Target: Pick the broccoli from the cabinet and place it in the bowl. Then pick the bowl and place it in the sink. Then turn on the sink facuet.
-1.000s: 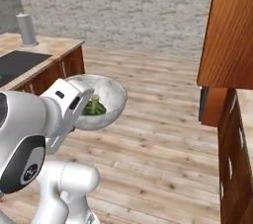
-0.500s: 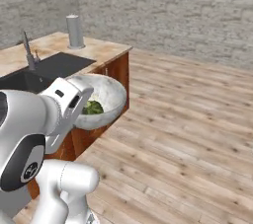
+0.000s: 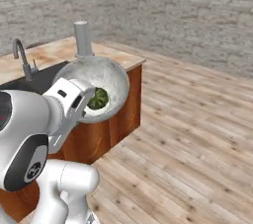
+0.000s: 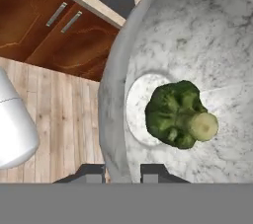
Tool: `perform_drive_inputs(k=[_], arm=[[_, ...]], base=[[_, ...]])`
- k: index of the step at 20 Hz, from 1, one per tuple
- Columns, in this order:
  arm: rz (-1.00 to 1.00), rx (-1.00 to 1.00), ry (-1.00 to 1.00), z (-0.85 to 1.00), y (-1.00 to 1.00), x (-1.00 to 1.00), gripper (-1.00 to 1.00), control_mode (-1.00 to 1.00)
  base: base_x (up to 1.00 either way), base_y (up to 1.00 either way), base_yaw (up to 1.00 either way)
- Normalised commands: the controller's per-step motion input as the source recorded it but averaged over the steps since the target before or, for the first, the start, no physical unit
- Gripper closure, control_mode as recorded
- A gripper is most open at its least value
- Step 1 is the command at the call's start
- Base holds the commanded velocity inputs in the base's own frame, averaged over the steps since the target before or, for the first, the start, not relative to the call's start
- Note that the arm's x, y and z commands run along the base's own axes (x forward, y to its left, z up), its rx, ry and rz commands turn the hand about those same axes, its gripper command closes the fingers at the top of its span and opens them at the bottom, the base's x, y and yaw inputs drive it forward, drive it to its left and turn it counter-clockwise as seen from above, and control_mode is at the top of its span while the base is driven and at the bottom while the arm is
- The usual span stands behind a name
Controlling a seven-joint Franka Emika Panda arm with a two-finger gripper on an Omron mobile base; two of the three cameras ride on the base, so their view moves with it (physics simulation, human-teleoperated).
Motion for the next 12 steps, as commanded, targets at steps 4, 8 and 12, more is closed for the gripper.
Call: perform_drive_inputs(k=[4, 8, 12], arm=[[0.00, 0.00, 0.00, 0.00, 0.00, 0.00, 1.00, 1.00], [0.00, 0.00, 0.00, 0.00, 0.00, 0.00, 1.00, 1.00], [0.00, 0.00, 0.00, 0.00, 0.00, 0.00, 1.00, 1.00]], base=[[1.00, 0.00, 0.40], [0.99, 0.00, 0.50], [0.79, 0.00, 0.65]])
